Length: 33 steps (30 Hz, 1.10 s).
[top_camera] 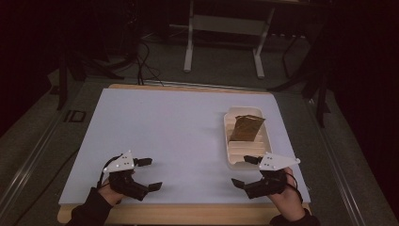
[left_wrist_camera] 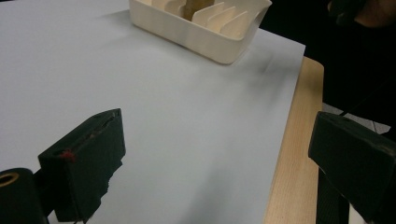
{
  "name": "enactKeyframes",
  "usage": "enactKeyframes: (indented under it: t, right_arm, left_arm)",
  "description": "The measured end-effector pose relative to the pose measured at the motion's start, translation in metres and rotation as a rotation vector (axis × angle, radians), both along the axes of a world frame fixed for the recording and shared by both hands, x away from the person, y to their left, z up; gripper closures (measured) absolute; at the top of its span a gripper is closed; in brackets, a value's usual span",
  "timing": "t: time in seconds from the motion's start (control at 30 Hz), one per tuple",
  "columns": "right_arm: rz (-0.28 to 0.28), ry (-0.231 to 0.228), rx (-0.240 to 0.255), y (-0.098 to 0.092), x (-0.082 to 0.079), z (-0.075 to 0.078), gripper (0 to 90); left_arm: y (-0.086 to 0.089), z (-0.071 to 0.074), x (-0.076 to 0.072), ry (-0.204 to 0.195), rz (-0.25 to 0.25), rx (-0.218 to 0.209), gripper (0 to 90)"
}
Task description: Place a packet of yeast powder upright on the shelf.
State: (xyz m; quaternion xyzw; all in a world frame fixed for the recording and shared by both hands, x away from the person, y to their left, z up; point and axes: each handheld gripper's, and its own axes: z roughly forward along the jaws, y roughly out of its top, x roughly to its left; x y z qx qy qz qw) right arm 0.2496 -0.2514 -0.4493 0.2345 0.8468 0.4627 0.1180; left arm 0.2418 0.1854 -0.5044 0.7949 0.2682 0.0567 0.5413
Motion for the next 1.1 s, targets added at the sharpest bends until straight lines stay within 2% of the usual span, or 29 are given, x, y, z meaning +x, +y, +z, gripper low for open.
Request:
enactKeyframes:
  t: [0.23, 0.43, 0.53, 0.6, 0.83, 1.1]
  right_arm:
    - [0.003, 0.008, -0.014, -0.006, -0.011, -0.012, 11.2]
    - [-0.001, 0.024, 0.0, -0.012, -0.017, -0.021, 11.2]
    - [0.003, 0.022, -0.004, -0.014, -0.021, -0.024, 11.3]
    - [-0.004, 0.005, -0.013, -0.015, -0.022, -0.025, 11.3]
    - [-0.002, 0.03, 0.007, -0.017, -0.019, -0.029, 11.4]
    - [0.019, 0.039, 0.003, -0.013, -0.019, -0.03, 13.3]
  left_arm:
    - [0.0, 0.001, -0.001, -0.005, -0.004, -0.001, 4.9]
    - [-0.001, 0.001, -0.001, -0.008, -0.006, 0.0, 4.9]
    - [-0.001, 0.001, -0.001, -0.009, -0.008, 0.0, 4.9]
    - [-0.002, 0.0, -0.001, -0.007, -0.007, -0.002, 4.9]
    - [-0.005, -0.001, -0.002, -0.006, -0.016, -0.003, 4.9]
    - [-0.005, 0.0, -0.002, -0.009, -0.017, -0.005, 4.9]
